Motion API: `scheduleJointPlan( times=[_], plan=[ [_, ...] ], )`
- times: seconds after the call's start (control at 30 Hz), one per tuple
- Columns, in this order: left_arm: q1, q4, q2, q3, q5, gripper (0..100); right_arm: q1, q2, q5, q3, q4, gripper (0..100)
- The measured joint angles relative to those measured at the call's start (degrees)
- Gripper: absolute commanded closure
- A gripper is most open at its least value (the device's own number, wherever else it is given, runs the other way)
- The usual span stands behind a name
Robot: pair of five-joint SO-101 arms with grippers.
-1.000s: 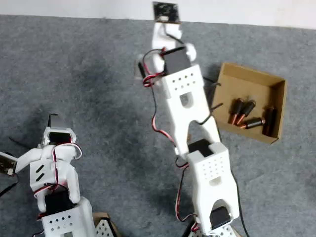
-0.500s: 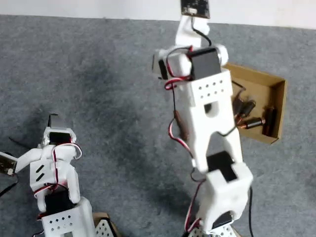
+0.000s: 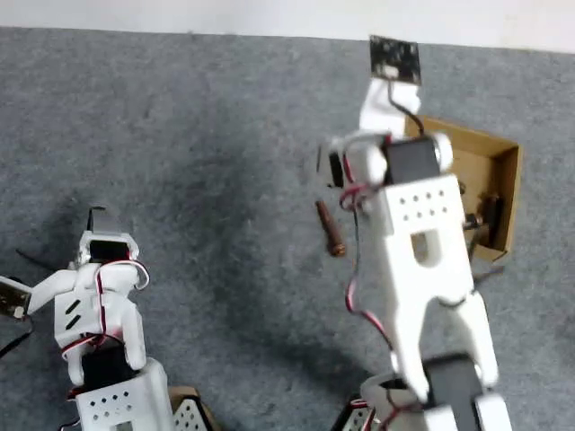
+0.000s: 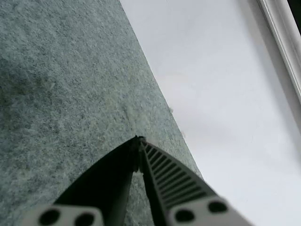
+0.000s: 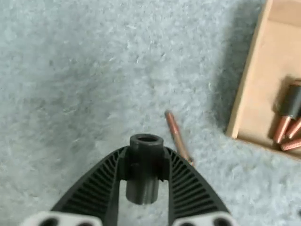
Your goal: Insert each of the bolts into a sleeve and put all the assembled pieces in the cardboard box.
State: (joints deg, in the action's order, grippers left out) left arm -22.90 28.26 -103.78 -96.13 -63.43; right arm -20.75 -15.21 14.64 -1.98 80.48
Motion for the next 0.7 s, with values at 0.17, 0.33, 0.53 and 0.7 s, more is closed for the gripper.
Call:
scheduleJointPlan(
  times=[0.17, 0.33, 0.53, 0.7],
  plan=[
    [0.0, 0.0, 0.0, 0.0, 0.0, 99, 3.16, -12.75, -2.9, 26.02, -15.74, 99.5],
    [0.0, 0.0, 0.0, 0.0, 0.0, 99, 8.79, -24.62, -6.15, 47.74, -27.78, 99.5],
    [7.82, 1.67, 0.0, 1.32, 4.66, 99, 12.66, -35.78, -8.0, 62.42, -30.42, 99.5],
    [26.11, 12.31, 0.0, 10.81, 13.36, 99, 16.79, -42.46, -8.09, 67.25, -30.59, 99.5]
  ],
)
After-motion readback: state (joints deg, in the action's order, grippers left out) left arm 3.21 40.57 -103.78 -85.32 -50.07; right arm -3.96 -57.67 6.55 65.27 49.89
